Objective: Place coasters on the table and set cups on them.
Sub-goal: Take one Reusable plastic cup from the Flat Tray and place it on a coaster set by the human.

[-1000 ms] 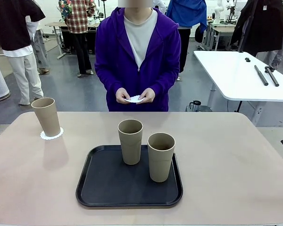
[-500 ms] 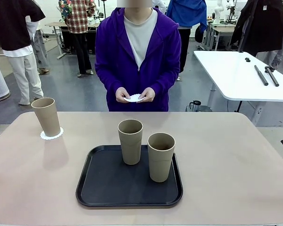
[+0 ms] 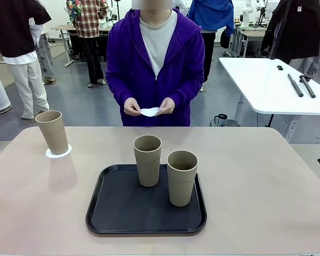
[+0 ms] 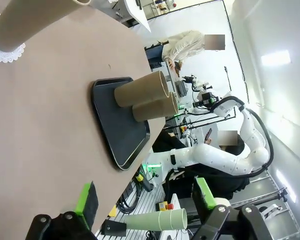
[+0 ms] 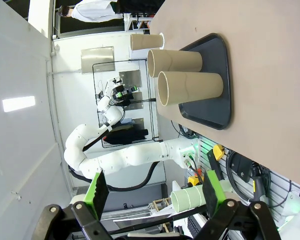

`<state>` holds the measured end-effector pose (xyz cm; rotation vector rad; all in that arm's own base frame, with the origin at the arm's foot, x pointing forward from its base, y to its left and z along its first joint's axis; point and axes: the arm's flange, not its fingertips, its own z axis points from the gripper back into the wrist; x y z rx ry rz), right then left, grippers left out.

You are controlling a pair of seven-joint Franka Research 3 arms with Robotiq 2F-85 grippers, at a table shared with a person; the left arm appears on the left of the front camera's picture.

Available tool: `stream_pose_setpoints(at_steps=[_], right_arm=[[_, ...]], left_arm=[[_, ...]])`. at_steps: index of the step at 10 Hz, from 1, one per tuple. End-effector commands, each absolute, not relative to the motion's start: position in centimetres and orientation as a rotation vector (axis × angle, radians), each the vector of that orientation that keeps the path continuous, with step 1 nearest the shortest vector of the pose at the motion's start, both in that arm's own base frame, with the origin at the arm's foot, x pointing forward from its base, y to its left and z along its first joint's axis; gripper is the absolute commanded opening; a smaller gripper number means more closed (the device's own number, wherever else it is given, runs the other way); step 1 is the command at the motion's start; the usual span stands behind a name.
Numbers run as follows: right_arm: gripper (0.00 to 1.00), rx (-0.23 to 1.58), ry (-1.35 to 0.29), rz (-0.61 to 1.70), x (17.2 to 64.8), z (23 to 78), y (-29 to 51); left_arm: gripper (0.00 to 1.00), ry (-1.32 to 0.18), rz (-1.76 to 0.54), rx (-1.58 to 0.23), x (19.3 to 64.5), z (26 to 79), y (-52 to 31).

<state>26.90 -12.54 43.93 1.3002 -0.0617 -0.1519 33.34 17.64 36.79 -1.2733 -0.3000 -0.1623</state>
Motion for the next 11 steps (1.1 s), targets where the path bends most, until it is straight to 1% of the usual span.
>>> stream_pose_setpoints(at_steps=[1, 11], right_arm=[[1.00, 1.308, -0.062, -0.150, 26.90, 44.03, -12.41], [1.00, 1.308, -0.062, -0.150, 26.90, 44.03, -12.41]], left_arm=[[1.00, -0.303, -0.164, -1.272, 33.32, 36.85, 17.68], [1.00, -0.303, -0.164, -1.272, 33.32, 36.85, 17.68]])
